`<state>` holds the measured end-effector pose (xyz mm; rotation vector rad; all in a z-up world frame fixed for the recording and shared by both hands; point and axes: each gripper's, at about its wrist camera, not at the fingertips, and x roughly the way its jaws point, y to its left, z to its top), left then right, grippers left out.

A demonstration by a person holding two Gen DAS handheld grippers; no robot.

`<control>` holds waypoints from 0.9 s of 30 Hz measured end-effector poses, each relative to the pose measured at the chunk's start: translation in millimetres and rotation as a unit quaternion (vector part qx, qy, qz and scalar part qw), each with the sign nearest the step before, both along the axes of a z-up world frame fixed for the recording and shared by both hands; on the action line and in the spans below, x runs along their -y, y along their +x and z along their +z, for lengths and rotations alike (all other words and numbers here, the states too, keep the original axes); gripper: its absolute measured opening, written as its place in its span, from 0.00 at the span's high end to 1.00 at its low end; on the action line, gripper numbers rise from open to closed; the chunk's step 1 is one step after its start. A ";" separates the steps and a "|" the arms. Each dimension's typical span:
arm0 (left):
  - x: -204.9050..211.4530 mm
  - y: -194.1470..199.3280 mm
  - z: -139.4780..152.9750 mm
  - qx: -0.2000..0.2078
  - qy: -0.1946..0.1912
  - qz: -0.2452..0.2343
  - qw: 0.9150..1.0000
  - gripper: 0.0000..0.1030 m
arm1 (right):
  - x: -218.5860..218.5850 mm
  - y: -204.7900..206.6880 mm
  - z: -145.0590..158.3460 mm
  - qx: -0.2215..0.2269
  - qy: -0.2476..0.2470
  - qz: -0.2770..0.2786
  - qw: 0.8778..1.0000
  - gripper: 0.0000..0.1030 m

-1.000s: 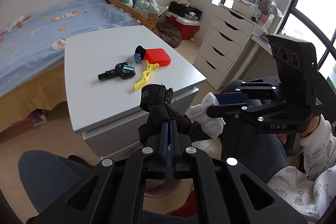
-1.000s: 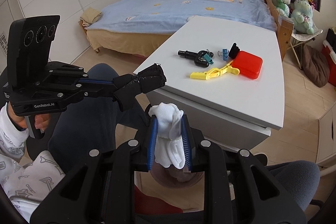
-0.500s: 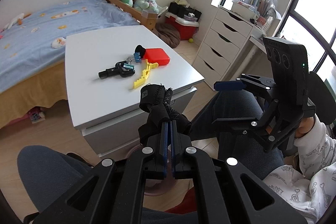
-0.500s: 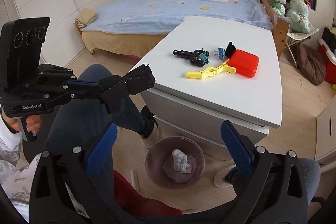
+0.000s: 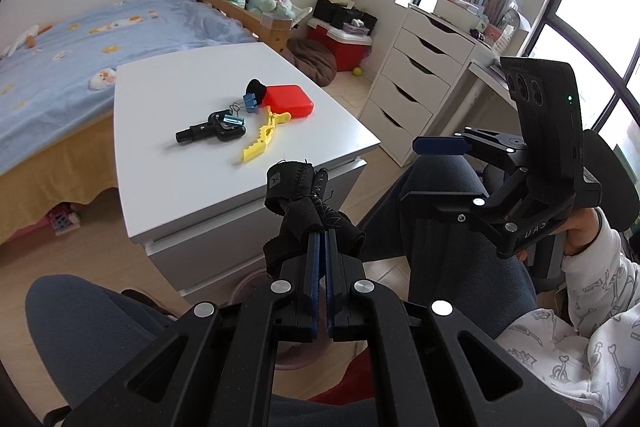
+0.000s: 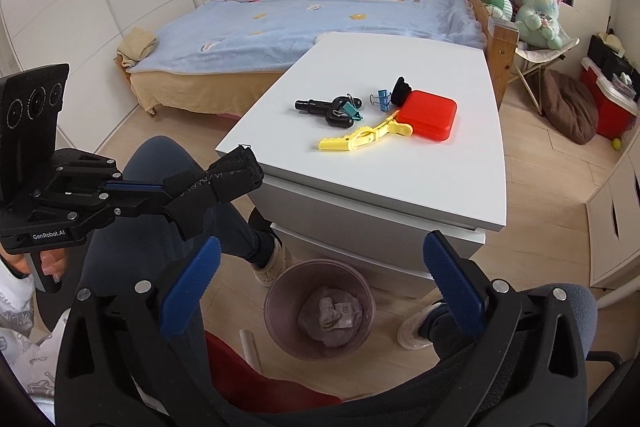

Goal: Collect trash

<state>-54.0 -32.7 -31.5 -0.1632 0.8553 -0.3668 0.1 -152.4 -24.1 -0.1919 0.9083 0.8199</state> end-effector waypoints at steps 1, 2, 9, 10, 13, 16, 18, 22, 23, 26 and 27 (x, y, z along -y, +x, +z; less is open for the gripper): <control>0.9 -0.1 -0.9 -0.001 0.001 -0.001 1.000 0.99 | 1.6 0.1 1.0 0.004 -0.002 -0.004 1.000 0.04; 2.0 -0.2 -1.8 -0.002 0.001 -0.003 1.000 0.99 | 3.0 0.6 1.8 0.008 -0.003 -0.008 1.000 0.04; 8.8 0.3 -2.4 -0.003 0.003 -0.012 1.000 0.99 | 14.5 3.1 4.5 0.013 0.000 -0.027 1.000 0.04; 9.8 0.4 -2.6 -0.004 0.003 -0.013 1.000 0.99 | 15.6 3.3 4.6 0.013 0.000 -0.028 1.000 0.04; 12.6 0.7 -2.1 -0.004 0.005 -0.017 1.000 0.99 | 17.6 3.0 5.8 0.014 0.002 -0.030 0.999 0.04; 15.6 1.3 -1.7 -0.005 0.006 -0.022 1.000 0.99 | 19.4 3.3 6.5 0.015 0.004 -0.032 0.999 0.04; 16.5 2.9 -2.5 -0.006 0.005 -0.026 1.000 0.94 | 21.7 3.2 7.0 0.015 0.006 -0.034 0.999 0.04; 15.6 6.9 -7.3 -0.006 0.000 -0.014 1.000 0.19 | 22.6 3.9 6.3 0.013 0.007 -0.036 0.999 0.03; 13.0 6.7 -7.3 0.001 -0.006 -0.005 1.000 0.13 | 23.2 3.9 6.1 0.013 0.007 -0.036 0.999 0.03; 8.8 11.1 -9.2 -0.005 -0.005 0.017 1.000 0.10 | 24.1 4.2 5.0 0.011 0.006 -0.036 0.999 0.03; 7.1 11.7 -10.2 -0.006 -0.003 0.027 1.000 0.07 | 23.9 4.4 4.6 0.011 0.005 -0.037 0.999 0.03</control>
